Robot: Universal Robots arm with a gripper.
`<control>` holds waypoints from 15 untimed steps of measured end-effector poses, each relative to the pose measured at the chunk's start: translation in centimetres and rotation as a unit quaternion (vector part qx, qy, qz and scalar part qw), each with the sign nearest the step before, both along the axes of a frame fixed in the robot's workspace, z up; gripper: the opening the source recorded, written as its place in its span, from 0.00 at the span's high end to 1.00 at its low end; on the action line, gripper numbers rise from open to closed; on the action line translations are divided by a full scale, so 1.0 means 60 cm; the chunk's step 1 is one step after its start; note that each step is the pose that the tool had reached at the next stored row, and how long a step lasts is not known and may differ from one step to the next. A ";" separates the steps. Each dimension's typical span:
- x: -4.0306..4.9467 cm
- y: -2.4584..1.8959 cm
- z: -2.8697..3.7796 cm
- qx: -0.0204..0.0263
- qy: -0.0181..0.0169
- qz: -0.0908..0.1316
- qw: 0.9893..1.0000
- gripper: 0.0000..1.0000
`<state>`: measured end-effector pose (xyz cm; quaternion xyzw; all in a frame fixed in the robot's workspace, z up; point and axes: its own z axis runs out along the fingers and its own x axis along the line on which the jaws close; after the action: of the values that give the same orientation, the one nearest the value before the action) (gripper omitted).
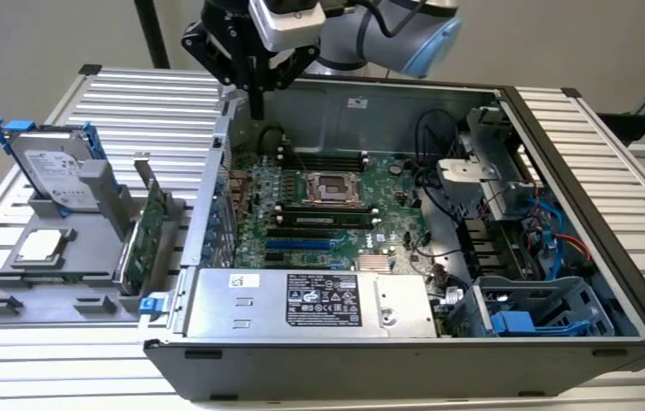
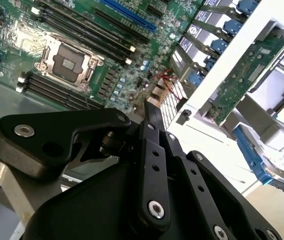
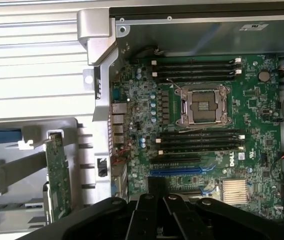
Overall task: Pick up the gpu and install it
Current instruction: 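Reach for the gpu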
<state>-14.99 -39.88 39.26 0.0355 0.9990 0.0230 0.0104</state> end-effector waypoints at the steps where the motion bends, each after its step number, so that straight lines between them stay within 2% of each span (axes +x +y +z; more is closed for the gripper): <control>1: -0.002 0.0000 0.000 0.000 0.000 0.000 1.000 1.00; 15: -0.032 0.0000 0.000 0.000 0.000 0.000 1.000 1.00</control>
<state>-16.93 -39.88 39.26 0.0356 0.9990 0.0231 0.0104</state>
